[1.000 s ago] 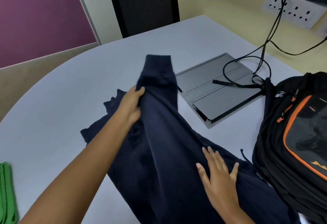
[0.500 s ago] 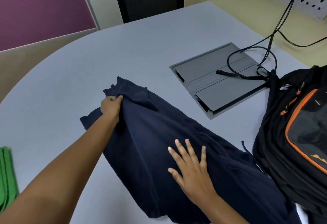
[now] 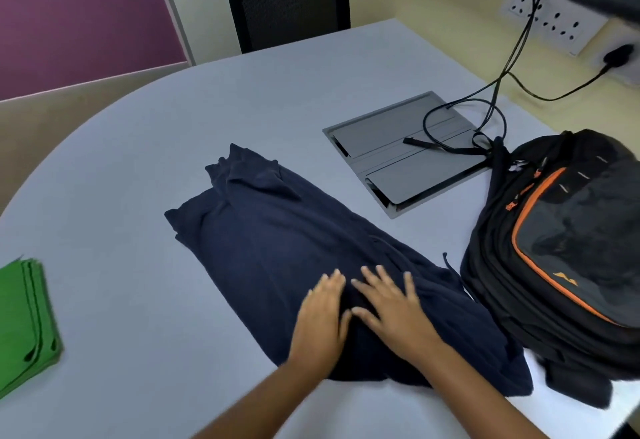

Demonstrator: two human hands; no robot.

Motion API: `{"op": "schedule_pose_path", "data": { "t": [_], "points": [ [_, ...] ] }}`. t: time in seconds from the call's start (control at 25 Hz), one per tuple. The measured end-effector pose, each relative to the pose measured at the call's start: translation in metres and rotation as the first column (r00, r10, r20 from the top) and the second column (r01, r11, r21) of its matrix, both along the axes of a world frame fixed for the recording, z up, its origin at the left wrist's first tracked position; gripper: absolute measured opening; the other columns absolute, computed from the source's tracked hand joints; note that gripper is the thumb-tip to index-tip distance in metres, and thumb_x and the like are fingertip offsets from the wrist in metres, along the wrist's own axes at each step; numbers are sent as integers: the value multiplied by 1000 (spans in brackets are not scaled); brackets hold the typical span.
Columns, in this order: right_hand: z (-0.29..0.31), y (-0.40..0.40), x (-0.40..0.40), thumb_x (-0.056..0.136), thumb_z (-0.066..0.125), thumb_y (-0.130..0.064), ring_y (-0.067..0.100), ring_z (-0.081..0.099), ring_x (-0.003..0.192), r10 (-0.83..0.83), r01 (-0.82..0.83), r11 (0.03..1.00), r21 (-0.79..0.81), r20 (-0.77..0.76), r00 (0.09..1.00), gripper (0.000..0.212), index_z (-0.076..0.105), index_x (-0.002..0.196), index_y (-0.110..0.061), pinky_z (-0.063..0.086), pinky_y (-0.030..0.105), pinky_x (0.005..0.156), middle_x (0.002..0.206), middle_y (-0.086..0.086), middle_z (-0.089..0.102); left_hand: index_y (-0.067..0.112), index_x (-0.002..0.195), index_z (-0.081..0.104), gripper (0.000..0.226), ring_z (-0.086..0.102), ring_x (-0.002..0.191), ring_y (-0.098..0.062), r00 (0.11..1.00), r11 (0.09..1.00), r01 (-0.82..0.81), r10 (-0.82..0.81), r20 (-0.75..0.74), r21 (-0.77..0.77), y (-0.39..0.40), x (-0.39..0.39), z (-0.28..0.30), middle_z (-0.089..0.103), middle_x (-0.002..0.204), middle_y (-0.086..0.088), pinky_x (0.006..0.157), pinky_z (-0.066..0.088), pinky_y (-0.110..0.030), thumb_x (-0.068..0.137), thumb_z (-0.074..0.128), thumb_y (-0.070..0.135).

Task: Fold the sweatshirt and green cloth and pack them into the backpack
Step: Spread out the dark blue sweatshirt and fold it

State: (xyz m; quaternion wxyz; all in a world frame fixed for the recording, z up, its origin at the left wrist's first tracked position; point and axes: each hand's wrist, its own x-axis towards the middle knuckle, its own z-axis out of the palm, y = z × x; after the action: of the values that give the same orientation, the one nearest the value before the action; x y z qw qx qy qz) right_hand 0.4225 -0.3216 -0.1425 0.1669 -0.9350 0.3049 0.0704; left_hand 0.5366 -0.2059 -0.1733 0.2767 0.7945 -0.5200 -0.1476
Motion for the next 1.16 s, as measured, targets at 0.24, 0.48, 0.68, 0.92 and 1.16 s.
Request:
{"op": "schedule_pose_path", "data": {
  "t": [0.24,0.48,0.68,0.92,1.16],
  "points": [
    [16,12,-99,72,-15,-74,25,23,142,-447,415,893,-176,-219,868,93,25,145,-34,31,54,107,156,2,21,21,132,40,105,59,116,-14,895,903,212,-333,298,374,53,-39,-11,59,130,1,94,46,-50,40,90,30],
    [16,55,-98,46,-22,-86,29,11,142,-266,272,962,-24,-304,915,118,-3,149,-30,28,48,108,158,8,1,27,135,37,63,60,115,-15,811,919,231,-363,458,320,78,8,-13,61,129,4,109,9,-51,75,41,11],
    [21,106,-68,62,2,-86,27,9,144,4,38,968,249,-166,986,101,1,149,-34,19,42,115,158,9,-7,34,148,-2,57,13,146,-24,872,785,-99,-227,433,611,84,95,17,5,159,7,111,6,-63,96,18,25],
    [19,117,-68,87,14,-71,28,45,130,107,-97,989,-116,81,991,73,34,142,-27,43,46,101,149,3,37,23,149,-4,135,28,139,-37,767,744,206,-526,367,635,108,29,15,18,156,-10,99,32,-63,47,65,79],
    [-10,117,-89,79,53,-64,31,-13,143,454,-462,887,-13,-159,877,96,-8,147,-33,-3,54,111,156,-3,-13,20,150,4,120,24,137,-37,867,804,250,-433,244,539,137,-19,-7,24,152,-6,89,42,-60,55,30,90]
  ]
}}
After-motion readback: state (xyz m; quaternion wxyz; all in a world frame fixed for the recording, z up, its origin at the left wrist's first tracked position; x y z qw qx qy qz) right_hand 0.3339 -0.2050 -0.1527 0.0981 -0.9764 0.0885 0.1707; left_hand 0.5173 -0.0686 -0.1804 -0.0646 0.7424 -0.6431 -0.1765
